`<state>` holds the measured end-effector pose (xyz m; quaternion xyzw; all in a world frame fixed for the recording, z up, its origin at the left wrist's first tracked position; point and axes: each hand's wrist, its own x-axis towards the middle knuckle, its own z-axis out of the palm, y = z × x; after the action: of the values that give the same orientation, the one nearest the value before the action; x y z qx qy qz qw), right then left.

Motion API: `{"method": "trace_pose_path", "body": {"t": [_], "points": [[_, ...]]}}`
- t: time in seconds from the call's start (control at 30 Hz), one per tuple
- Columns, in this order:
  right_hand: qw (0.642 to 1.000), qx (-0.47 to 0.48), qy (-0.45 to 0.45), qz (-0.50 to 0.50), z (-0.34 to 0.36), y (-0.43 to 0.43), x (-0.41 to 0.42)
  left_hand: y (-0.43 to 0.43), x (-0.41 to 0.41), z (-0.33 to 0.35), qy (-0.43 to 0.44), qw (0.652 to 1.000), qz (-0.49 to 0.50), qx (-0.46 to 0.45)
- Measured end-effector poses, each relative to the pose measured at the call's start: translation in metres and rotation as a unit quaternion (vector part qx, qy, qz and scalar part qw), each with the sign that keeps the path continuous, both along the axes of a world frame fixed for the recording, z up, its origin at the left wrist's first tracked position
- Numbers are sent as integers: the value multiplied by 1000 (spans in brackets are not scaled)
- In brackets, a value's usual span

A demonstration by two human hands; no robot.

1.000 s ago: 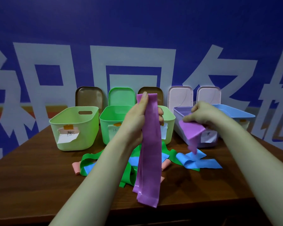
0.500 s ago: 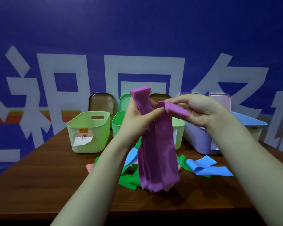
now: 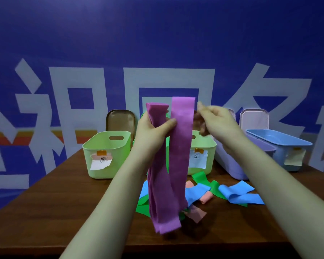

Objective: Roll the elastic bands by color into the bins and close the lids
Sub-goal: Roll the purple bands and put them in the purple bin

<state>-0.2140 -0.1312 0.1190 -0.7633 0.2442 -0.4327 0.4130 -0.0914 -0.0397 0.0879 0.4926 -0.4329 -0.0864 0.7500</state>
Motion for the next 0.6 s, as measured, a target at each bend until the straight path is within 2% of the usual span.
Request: {"method": "trace_pose_path", "body": {"t": [0.07,0.13,0.2,0.27,0.4,0.47,0.6], "points": [[994,-11,-82,70,0,5,-2,-1,1,1,8,1000,8,-1],[989,-40,-93,112,0,5,-2,0,1,3,7,1000,3,-5],[988,-90,-103,66,2,0,1,1,1,4,3,1000,-16,-6],[987,-98,-119,41,5,-4,4,3,1,4,-5,1000,-29,-2],[990,-15,-77,116,11,-6,4,8,-2,4,-36,999,-32,5],[989,-23,-62,135,10,-5,3,10,-2,5,-39,999,-32,11],[991,-46,-74,99,13,-9,2,11,-1,5,-47,998,-33,17]]}}
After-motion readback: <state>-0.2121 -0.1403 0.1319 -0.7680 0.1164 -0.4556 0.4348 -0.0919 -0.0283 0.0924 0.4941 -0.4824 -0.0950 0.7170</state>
